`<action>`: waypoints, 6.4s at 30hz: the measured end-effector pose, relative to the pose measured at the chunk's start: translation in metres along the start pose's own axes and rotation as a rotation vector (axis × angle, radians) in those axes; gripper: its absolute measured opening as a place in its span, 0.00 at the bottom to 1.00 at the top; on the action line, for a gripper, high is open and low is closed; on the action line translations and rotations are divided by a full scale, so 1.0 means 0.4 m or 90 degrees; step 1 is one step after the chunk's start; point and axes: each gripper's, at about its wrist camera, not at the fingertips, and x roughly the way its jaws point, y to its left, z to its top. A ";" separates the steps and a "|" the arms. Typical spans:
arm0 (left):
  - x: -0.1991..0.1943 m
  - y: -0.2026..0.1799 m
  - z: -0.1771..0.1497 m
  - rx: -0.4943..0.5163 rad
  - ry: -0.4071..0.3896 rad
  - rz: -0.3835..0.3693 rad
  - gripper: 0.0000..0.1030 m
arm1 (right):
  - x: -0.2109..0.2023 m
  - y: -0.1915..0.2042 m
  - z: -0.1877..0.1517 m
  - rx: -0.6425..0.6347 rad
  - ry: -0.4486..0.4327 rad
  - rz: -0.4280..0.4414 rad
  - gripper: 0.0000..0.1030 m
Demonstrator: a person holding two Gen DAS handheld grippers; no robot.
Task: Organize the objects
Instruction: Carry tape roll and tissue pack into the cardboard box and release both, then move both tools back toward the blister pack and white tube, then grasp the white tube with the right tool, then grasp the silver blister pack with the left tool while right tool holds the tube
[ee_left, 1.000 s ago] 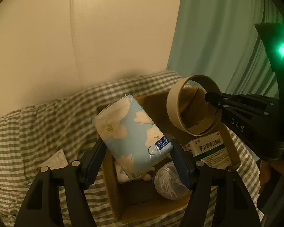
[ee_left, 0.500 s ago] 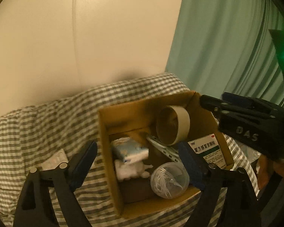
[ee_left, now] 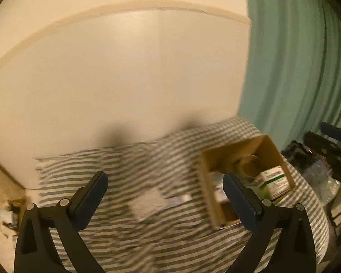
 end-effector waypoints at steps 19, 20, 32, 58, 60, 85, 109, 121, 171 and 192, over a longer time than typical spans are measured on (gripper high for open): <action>-0.090 0.447 -0.296 -0.173 -0.007 0.135 1.00 | 0.008 0.532 -0.198 -0.161 0.012 0.100 0.91; -0.073 0.459 -0.306 -0.179 0.002 0.138 1.00 | 0.040 0.543 -0.211 -0.171 0.026 0.100 0.91; 0.211 0.480 -0.381 -0.228 0.093 0.130 1.00 | 0.494 0.584 -0.323 -0.271 0.210 0.028 0.83; 0.488 0.266 -0.396 -0.071 0.166 0.099 1.00 | 0.622 0.531 -0.401 -0.312 0.297 0.071 0.22; 0.484 0.263 -0.395 -0.070 0.162 0.098 1.00 | 0.589 0.521 -0.402 -0.290 0.300 0.075 0.21; 0.609 0.155 -0.353 0.122 0.204 -0.013 1.00 | 0.523 0.448 -0.392 -0.058 0.220 0.071 0.19; 0.644 0.096 -0.305 0.243 0.118 0.011 0.87 | 0.612 0.429 -0.351 -0.029 0.185 0.000 0.19; 0.665 0.032 -0.296 0.267 0.107 -0.056 0.31 | 0.615 0.435 -0.359 -0.030 0.192 0.004 0.20; 0.460 0.334 -0.358 -0.069 0.125 0.007 0.97 | 0.726 0.588 -0.379 -0.129 0.270 0.180 0.20; 0.651 0.198 -0.363 0.158 0.191 -0.027 0.97 | 0.662 0.457 -0.350 -0.051 0.232 0.089 0.20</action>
